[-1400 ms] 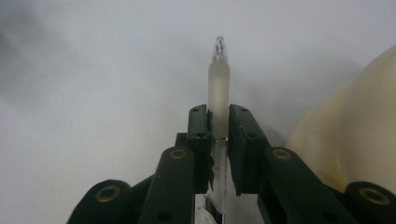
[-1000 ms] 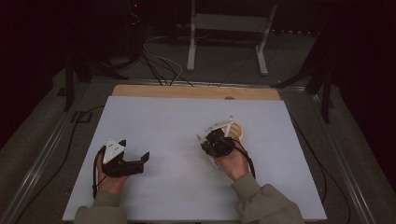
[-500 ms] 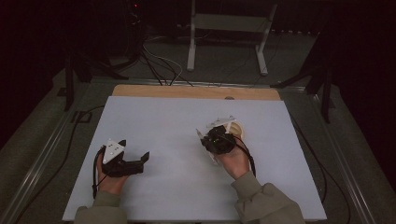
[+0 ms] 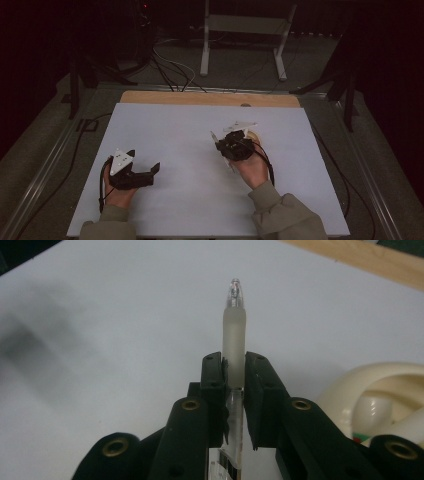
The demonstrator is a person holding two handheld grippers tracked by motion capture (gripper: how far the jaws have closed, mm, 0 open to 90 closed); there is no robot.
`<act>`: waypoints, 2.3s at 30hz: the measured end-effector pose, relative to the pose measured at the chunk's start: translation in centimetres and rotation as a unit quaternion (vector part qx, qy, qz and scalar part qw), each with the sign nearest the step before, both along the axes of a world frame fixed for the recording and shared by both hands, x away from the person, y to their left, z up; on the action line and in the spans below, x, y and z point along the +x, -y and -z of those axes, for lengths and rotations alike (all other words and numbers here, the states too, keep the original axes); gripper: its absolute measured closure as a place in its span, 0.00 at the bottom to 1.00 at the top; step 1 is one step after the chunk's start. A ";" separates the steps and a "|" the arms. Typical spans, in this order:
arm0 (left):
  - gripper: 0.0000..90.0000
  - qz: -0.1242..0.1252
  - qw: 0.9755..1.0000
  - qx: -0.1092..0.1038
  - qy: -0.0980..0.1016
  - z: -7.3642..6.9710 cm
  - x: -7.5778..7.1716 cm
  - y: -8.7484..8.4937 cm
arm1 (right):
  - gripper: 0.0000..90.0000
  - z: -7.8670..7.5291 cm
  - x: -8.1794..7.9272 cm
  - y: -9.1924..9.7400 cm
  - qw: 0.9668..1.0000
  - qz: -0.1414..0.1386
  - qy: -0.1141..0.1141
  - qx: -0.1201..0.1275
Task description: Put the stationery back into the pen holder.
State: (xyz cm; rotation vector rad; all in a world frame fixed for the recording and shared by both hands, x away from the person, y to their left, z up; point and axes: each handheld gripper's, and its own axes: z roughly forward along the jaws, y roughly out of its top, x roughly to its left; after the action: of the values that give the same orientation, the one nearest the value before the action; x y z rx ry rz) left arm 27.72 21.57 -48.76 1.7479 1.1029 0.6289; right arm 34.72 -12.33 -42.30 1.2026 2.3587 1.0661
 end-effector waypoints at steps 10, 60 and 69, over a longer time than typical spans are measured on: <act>0.01 0.000 1.000 0.000 0.000 0.0 0.0 0.0 | 0.90 -0.9 0.5 0.4 1.000 0.005 0.013 0.014; 0.01 0.002 1.000 0.001 0.000 0.1 0.0 0.0 | 0.90 -3.5 2.9 3.0 0.992 0.052 0.067 0.088; 0.01 0.002 1.000 0.001 -0.001 0.1 0.0 0.0 | 0.90 -3.7 3.4 3.6 0.991 0.057 0.075 0.092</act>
State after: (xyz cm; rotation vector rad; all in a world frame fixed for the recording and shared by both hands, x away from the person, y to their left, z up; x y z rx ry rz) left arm 27.76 21.55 -48.82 1.7517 1.1003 0.6257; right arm 38.08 -15.97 -38.62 1.2550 2.0903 1.3099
